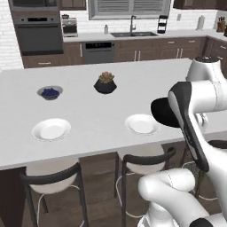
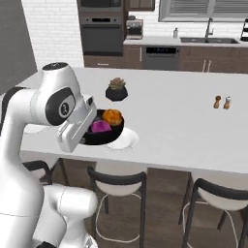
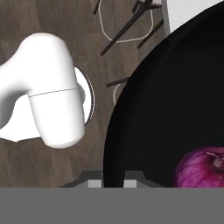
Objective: Pick the chicken drumstick and onion from their plates and place them in the bowl. Then put the bowl in the fridge.
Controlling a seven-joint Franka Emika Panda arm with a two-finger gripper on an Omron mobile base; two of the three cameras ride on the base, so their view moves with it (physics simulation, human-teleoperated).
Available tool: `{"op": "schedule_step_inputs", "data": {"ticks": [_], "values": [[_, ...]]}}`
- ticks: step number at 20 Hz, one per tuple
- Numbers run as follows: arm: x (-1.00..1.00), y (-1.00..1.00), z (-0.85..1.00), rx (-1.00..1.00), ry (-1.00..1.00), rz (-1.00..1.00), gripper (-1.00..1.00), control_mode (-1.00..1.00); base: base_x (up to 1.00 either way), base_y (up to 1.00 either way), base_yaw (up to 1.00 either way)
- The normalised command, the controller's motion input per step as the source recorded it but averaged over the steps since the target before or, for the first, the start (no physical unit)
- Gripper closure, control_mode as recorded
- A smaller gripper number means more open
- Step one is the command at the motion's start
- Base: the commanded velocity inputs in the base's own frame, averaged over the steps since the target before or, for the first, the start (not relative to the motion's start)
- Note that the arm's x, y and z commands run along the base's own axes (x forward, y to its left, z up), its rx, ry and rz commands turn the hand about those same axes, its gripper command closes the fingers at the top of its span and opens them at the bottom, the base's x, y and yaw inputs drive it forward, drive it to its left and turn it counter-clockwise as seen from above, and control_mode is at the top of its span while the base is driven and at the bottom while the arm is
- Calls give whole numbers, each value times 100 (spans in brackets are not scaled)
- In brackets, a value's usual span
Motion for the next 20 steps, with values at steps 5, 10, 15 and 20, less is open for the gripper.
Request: {"op": "schedule_step_inputs", "data": {"ticks": [5, 10, 15, 20], "values": [[0, 0, 0, 0, 0, 0, 100, 100, -69, -82, -51], [0, 0, 0, 0, 0, 0, 100, 100, -36, -50, -69], [0, 0, 0, 0, 0, 0, 100, 100, -7, -44, -77], [0, 0, 0, 0, 0, 0, 100, 100, 5, -49, -79]]}}
